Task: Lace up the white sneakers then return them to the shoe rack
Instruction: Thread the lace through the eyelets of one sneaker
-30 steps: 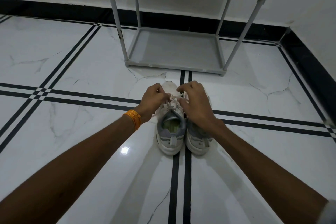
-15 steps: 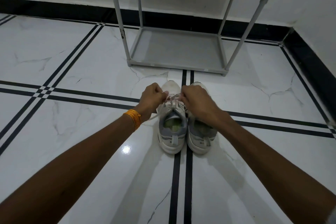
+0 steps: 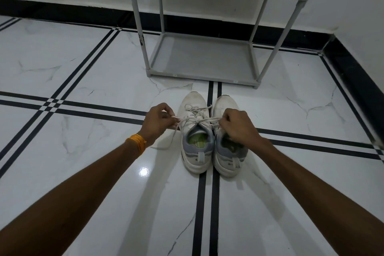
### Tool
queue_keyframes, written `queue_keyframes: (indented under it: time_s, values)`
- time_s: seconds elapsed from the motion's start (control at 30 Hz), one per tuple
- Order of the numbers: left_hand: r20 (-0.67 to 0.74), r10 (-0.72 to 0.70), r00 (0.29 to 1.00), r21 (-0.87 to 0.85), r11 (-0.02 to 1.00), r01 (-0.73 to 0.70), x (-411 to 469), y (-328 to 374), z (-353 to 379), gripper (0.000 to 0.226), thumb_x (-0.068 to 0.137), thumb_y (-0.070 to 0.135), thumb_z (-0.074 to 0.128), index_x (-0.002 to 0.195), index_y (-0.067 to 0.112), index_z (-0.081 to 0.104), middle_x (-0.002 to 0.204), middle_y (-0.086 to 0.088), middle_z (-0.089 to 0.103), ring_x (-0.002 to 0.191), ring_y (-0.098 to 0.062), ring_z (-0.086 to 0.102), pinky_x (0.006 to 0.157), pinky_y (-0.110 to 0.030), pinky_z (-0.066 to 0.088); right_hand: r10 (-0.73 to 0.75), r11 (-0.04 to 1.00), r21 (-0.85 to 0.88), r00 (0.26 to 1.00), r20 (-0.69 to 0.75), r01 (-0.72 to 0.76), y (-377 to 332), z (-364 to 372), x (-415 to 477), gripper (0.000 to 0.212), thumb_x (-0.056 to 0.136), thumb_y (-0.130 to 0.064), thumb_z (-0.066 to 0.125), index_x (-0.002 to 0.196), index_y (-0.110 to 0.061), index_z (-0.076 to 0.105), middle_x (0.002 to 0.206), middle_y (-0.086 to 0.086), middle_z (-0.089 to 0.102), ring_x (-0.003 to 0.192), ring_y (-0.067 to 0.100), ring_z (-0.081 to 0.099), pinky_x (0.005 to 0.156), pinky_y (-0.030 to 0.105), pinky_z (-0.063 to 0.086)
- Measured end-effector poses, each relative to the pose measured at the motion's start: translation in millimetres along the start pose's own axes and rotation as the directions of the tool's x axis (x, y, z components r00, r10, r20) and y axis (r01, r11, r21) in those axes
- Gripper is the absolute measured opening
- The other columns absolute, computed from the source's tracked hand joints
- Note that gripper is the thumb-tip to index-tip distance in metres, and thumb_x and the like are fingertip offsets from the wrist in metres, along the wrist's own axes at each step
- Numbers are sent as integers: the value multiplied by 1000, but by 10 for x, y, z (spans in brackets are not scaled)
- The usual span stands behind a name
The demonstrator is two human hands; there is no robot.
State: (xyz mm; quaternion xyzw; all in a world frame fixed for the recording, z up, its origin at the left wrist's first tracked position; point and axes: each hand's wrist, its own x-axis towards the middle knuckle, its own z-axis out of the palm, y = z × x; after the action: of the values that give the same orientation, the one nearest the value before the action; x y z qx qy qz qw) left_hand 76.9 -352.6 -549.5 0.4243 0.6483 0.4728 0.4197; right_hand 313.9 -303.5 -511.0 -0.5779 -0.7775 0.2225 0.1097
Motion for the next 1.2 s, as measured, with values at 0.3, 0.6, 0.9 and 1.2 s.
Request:
queue_keyframes:
  time_s: [0.3, 0.6, 0.9, 1.2]
  values:
    - [22, 349, 937, 905, 391, -166, -4, 64, 202, 18, 88, 17, 62, 102, 8, 55, 75, -9, 62, 60, -24, 48, 58, -29, 39, -105, 909, -408, 994, -36, 82, -54, 116, -18, 27, 94, -22, 50, 115, -6, 51, 101, 18, 66, 89, 37, 63, 66, 37, 43]
    - [-212, -388, 897, -15, 919, 395, 152, -149, -18, 10, 84, 2, 49, 82, 8, 56, 65, -7, 56, 47, -15, 53, 41, -23, 43, -143, 841, -516, 987, 72, 160, -32, 66, 19, 26, 95, -15, 52, 118, -4, 51, 110, 18, 64, 98, 36, 63, 73, 37, 45]
    - [-197, -649, 735, -377, 742, 554, 250, -242, -61, 27, 87, -10, 36, 65, 5, 43, 38, -6, 42, 24, -8, 39, 28, -8, 26, -118, 847, -515, 991, 61, 132, -21, 103, -18, 24, 91, -9, 54, 114, -4, 52, 107, 18, 65, 95, 34, 65, 74, 38, 49]
    - [12, -619, 785, -433, 705, 562, 68, -131, -217, 11, 85, -5, 60, 75, 0, 61, 67, -9, 58, 45, -8, 53, 40, -11, 43, 20, 916, -396, 977, 210, 66, -73, -100, 90, 23, 92, -13, 55, 112, -1, 56, 113, 21, 62, 91, 31, 59, 69, 32, 39]
